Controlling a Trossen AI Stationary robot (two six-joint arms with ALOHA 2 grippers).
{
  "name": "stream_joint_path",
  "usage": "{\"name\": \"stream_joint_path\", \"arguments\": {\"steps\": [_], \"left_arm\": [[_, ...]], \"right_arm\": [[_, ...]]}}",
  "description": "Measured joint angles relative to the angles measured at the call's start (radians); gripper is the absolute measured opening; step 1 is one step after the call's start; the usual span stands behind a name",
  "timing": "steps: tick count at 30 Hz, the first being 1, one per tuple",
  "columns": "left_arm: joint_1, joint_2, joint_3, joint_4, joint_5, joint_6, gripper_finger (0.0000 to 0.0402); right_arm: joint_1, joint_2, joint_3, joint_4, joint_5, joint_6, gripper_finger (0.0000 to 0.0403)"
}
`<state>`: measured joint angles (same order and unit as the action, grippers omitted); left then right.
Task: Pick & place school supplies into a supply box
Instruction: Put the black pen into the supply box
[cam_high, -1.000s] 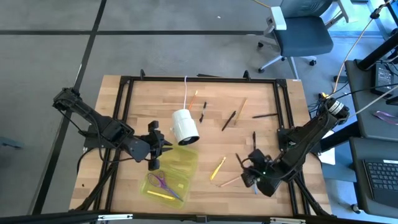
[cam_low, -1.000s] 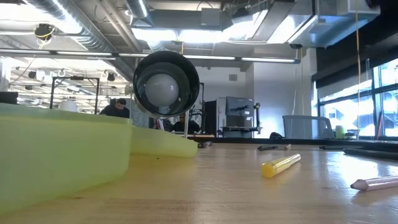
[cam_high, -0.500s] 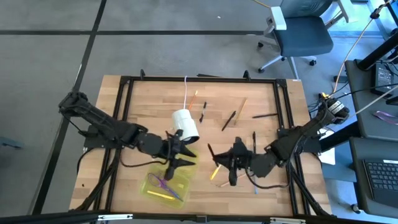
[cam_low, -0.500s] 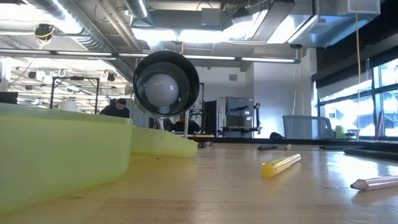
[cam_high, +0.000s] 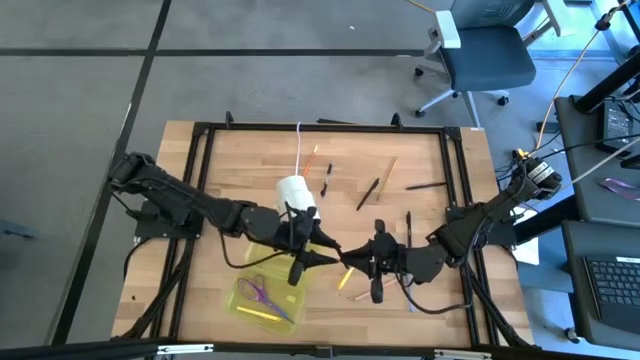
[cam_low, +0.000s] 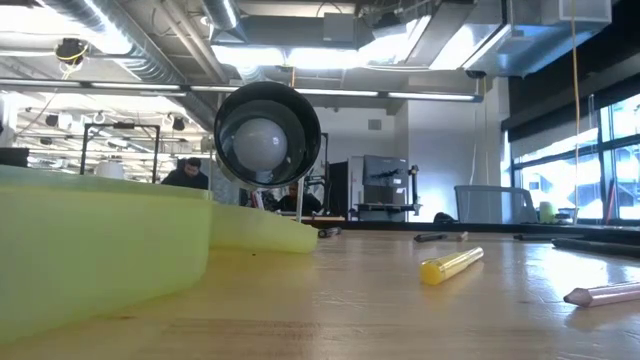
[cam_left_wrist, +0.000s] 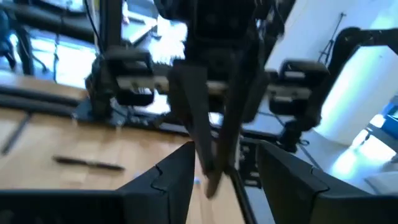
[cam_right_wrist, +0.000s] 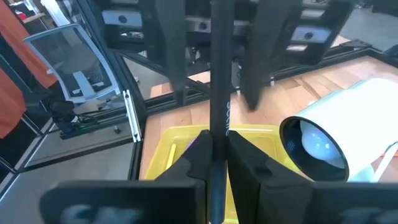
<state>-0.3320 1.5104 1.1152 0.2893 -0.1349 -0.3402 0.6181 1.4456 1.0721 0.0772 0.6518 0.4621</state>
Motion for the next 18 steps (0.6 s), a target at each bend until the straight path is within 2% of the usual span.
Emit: {"name": "stream_joint_path", "arguments": {"steps": [8, 18], "left_arm": [[0.008, -0.002, 0.000, 0.113, -0.001, 0.063, 0.0139], [0.009, -0.002, 0.000, 0.101, -0.003, 0.111, 0.0041]], "right_arm": [[0.000, 0.000, 0.000, 0.000, 0.000, -0.047, 0.0040], [-0.001, 0.000, 0.000, 0.000, 0.000, -0.055, 0.0041]]}}
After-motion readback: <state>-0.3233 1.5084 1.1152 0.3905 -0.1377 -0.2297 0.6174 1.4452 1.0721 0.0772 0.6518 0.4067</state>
